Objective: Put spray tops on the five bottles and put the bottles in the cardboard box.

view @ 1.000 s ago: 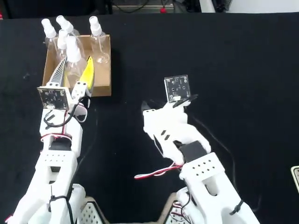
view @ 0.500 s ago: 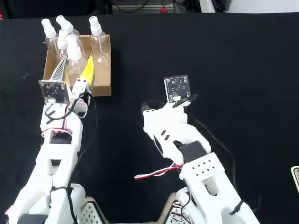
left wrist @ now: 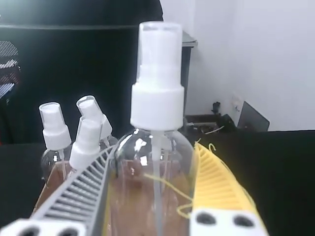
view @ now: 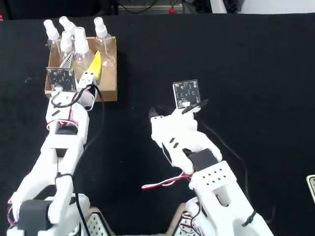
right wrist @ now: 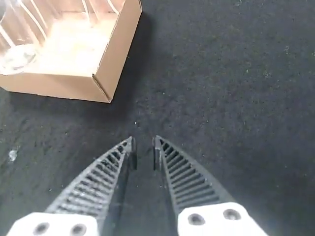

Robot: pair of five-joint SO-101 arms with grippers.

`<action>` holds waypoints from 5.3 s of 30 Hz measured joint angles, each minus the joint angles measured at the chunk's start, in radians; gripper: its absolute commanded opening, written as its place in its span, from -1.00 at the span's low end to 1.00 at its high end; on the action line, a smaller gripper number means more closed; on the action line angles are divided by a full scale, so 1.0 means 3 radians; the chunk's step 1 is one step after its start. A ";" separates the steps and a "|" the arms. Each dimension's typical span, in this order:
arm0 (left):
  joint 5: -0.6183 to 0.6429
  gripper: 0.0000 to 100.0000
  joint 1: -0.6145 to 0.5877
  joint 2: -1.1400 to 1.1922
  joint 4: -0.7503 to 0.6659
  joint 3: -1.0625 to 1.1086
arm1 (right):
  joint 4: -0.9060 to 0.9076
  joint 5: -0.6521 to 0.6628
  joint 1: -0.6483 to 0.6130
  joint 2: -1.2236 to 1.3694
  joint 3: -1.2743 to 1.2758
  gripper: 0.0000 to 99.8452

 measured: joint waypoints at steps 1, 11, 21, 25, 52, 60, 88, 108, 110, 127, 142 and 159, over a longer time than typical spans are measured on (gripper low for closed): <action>0.0000 -0.90 0.0000 0.0046 0.0000 -0.0026 | 0.0000 0.0000 0.0000 0.0000 0.0000 -0.88; 0.0000 -0.90 0.0000 0.0302 0.0000 -0.0179 | 0.0000 0.0000 0.0000 0.0000 0.0000 -0.88; 0.0000 -0.90 0.0000 0.0307 0.0000 -0.0245 | 0.0000 0.0000 0.0000 0.0000 0.0000 -0.88; 0.0000 -0.90 0.0000 0.0358 -0.0235 -0.0261 | 0.0000 0.0000 0.0000 0.0000 0.0000 -0.88; 0.0000 -0.90 -0.0107 0.2128 -0.1626 -0.0982 | 0.0000 0.0000 0.0000 0.0000 0.0000 -0.88; 0.0000 -0.91 -0.0102 0.2593 -0.1626 -0.1345 | 0.0000 0.0000 0.0000 0.0000 0.0000 -0.88; 0.0000 -0.90 -0.0102 0.3319 -0.1933 -0.1785 | 0.0000 0.0000 0.0000 0.0000 0.0000 -0.88; 0.0000 -0.84 -0.0102 0.3319 -0.1933 -0.1770 | 0.0000 0.0000 0.0000 0.0000 0.0000 -0.88; 0.0000 -0.71 -0.0102 0.3319 -0.1933 -0.1734 | 0.0000 0.0000 0.0000 0.0000 0.0000 -0.88; 0.0174 -0.59 -0.0102 0.3319 -0.1933 -0.1560 | 0.0000 0.0000 0.0000 0.0000 0.0000 -0.88; 0.0174 -0.53 -0.0102 0.3309 -0.1795 -0.1565 | 0.0000 0.0000 0.0000 0.0000 0.0000 -0.88; 0.0179 -0.37 -0.0102 0.3309 -0.1872 -0.1565 | 0.0000 0.0000 0.0000 0.0000 0.0000 -0.88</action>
